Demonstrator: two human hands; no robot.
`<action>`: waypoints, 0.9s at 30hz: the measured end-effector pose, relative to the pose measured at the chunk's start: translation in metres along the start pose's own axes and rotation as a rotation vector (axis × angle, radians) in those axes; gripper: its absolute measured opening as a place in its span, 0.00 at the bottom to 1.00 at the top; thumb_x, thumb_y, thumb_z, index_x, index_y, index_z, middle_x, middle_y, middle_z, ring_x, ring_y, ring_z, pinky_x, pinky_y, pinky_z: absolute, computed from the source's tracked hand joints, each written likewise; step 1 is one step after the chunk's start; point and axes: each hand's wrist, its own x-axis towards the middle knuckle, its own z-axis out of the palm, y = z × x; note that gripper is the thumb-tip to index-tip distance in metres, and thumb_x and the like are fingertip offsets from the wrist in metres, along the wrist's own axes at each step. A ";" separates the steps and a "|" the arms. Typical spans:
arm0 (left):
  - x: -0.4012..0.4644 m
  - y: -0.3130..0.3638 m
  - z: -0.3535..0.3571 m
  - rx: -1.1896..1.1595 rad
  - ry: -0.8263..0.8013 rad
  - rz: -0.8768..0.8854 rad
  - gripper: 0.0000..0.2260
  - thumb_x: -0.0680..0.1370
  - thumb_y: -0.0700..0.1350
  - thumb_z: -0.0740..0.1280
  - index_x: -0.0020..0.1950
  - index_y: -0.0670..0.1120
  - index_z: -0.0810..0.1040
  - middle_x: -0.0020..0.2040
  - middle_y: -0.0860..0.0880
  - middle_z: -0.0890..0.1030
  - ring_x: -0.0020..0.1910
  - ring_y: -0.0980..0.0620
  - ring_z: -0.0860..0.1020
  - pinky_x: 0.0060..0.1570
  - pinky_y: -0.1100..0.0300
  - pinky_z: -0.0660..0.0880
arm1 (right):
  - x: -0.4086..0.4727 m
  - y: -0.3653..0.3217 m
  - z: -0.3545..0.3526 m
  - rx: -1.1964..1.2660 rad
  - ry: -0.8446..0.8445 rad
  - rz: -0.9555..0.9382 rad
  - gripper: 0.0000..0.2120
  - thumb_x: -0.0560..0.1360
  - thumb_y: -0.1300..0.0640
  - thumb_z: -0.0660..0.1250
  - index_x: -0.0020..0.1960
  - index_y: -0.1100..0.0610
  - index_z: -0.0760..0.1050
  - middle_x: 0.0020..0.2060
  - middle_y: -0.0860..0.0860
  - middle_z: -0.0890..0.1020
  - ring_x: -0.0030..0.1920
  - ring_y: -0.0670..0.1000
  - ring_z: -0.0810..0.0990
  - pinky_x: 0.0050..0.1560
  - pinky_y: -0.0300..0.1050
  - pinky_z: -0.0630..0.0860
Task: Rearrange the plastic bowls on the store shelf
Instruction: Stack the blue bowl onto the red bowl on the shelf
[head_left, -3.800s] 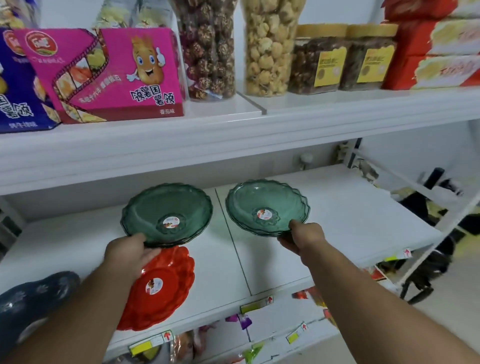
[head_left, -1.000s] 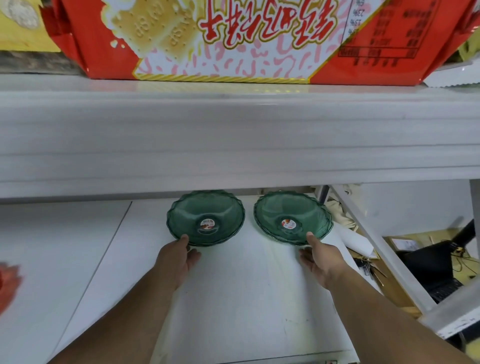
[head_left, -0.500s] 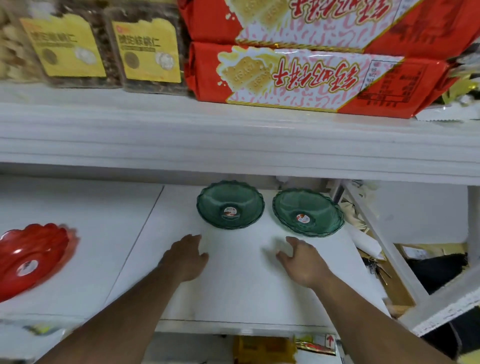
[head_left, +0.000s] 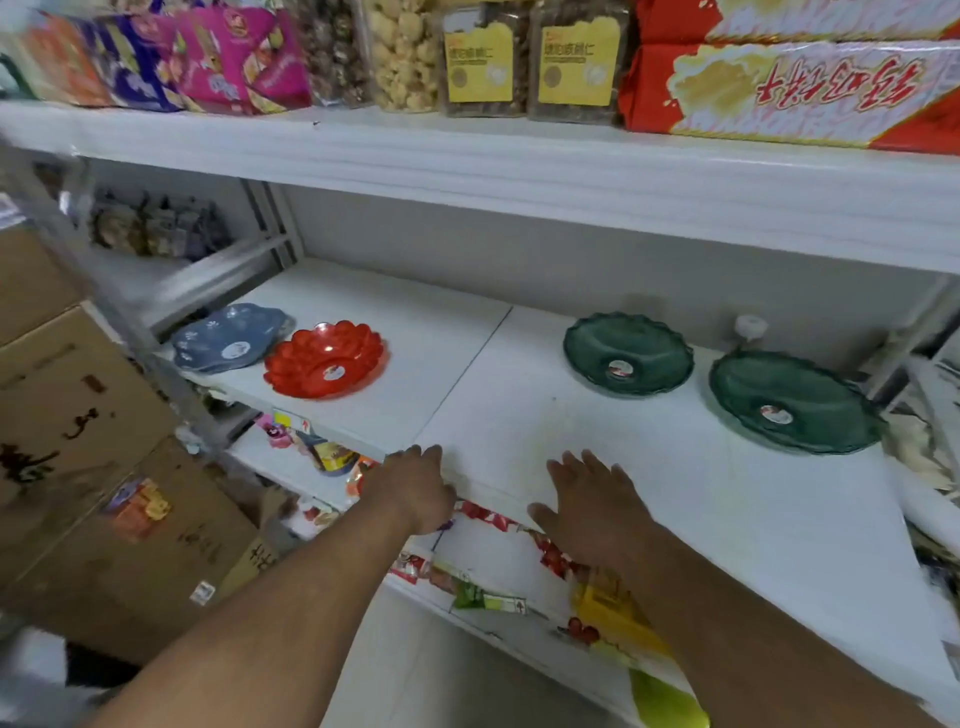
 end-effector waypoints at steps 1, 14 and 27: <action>-0.010 -0.012 0.002 -0.023 -0.005 -0.028 0.31 0.78 0.58 0.57 0.79 0.48 0.58 0.77 0.43 0.65 0.75 0.41 0.64 0.70 0.47 0.66 | -0.001 -0.013 0.002 -0.005 -0.014 -0.026 0.37 0.81 0.36 0.46 0.82 0.54 0.45 0.82 0.55 0.48 0.81 0.57 0.45 0.79 0.60 0.44; -0.056 -0.212 -0.008 -0.168 0.093 -0.248 0.32 0.78 0.59 0.56 0.80 0.48 0.57 0.76 0.43 0.68 0.73 0.40 0.67 0.68 0.49 0.69 | 0.041 -0.204 -0.004 0.006 0.013 -0.160 0.37 0.80 0.35 0.49 0.82 0.55 0.49 0.82 0.54 0.53 0.81 0.57 0.52 0.79 0.58 0.52; 0.000 -0.364 -0.027 -0.348 0.159 -0.305 0.29 0.75 0.59 0.57 0.73 0.48 0.67 0.71 0.43 0.74 0.66 0.40 0.74 0.64 0.48 0.73 | 0.126 -0.326 -0.024 0.068 0.076 -0.106 0.34 0.80 0.38 0.53 0.81 0.55 0.54 0.80 0.55 0.60 0.78 0.58 0.61 0.74 0.55 0.62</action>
